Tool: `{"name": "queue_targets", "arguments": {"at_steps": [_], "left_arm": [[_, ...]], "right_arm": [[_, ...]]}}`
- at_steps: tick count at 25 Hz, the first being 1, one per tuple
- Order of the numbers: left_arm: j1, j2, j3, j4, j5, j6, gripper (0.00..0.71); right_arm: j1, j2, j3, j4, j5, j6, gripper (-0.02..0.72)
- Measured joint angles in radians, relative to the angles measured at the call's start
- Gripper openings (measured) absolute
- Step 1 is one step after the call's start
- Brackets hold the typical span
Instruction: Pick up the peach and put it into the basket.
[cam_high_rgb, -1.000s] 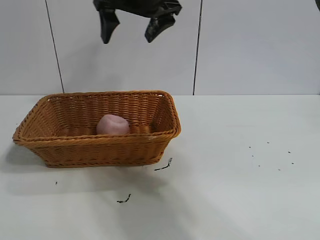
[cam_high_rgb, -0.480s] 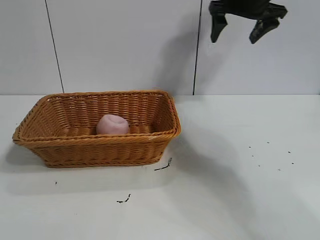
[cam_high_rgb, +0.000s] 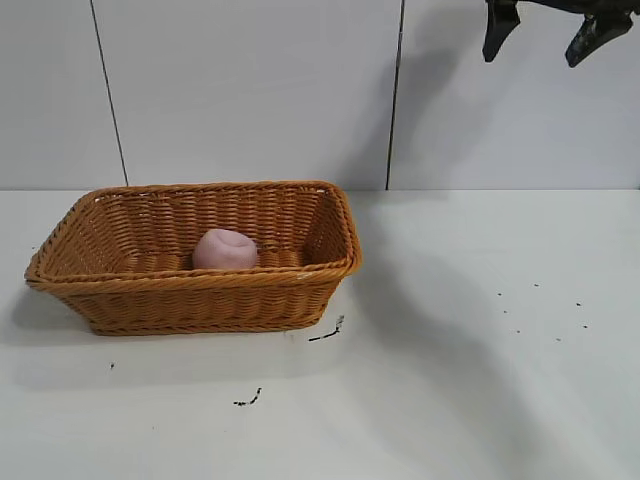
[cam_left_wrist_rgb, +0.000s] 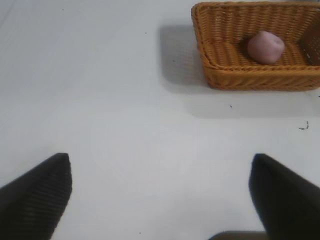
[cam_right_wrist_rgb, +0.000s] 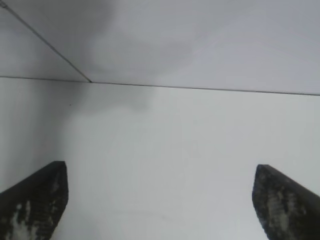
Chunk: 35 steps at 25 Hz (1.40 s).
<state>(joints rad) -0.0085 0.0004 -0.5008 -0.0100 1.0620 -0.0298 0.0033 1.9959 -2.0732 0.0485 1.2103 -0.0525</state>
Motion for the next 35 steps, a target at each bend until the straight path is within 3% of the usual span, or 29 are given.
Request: {"name": "queue_targets", "arguments": {"at_steps": [11,23,30,35], "left_arm": [[0.000,0.000,0.000,0.000,0.000,0.000,0.693],[0.000,0.000,0.000,0.000,0.000,0.000,0.693],[0.000,0.000,0.000,0.000,0.000,0.000,0.693],[0.000,0.000,0.000,0.000,0.000,0.000,0.693]], "right_arm": [[0.000,-0.822,0.677,0.004,0.002,0.023,0.696],[0.000,-1.575,1.222,0.002,-0.012,0.025,0.696],[0.000,-1.765,1.522,0.001,-0.183,0.025,0.696],[0.000,-1.772,1.576,-0.005,-0.181,0.026,0.696]]}}
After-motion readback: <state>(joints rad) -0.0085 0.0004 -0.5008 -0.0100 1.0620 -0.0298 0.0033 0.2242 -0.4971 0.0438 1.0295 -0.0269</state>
